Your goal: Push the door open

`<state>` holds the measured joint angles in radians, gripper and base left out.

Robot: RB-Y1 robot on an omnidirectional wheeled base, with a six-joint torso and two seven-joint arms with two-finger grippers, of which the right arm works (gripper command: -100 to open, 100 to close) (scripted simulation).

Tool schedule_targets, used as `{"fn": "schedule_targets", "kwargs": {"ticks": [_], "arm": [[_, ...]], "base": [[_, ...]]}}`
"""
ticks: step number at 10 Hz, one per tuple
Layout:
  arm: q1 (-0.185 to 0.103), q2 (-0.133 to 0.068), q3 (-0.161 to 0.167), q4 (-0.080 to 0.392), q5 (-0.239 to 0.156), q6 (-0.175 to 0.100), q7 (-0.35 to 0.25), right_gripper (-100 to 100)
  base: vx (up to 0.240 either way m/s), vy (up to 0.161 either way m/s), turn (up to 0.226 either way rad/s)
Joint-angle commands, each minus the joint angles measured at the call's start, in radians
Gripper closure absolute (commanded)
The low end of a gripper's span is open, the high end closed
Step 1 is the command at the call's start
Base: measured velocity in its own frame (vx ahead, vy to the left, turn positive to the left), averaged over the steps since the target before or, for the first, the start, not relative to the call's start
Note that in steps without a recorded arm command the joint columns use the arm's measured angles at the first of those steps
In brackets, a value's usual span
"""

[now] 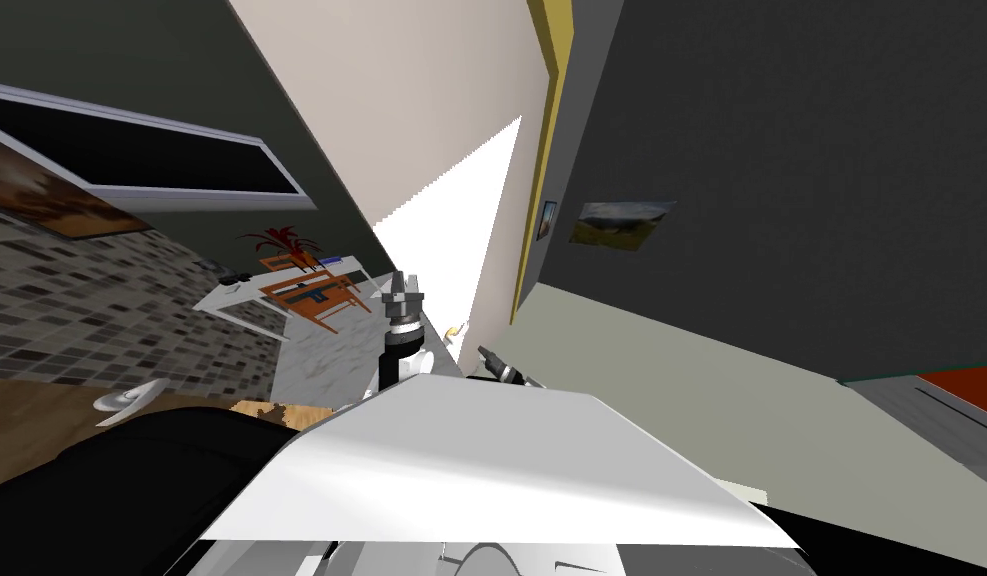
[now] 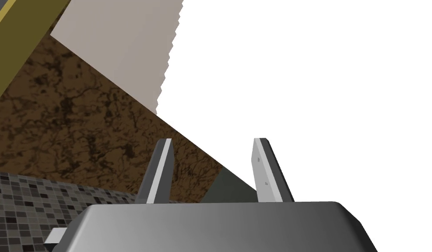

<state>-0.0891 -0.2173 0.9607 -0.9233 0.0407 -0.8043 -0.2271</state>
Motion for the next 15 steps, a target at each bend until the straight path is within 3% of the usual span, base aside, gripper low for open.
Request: {"fn": "schedule_targets", "kwargs": {"ticks": [1,8,9,14,15], "arm": [[0.002,0.005,-0.003,0.008,0.0,-0.005,0.005,-100],[0.013,0.027,-0.016,0.039,0.002,-0.022,0.025,-100],[0.013,0.027,-0.016,0.039,0.002,-0.022,0.025,100],[0.013,0.027,-0.016,0.039,0.002,-0.022,0.025,100],[0.013,0.045,-0.054,0.051,-0.005,-0.007,0.039,-100]], "base": [[0.108,0.166,0.019],[0.12,0.145,0.025],[-0.004,-0.008,-0.003],[-0.011,-0.014,0.001],[-0.05,0.083,-0.097]]}}
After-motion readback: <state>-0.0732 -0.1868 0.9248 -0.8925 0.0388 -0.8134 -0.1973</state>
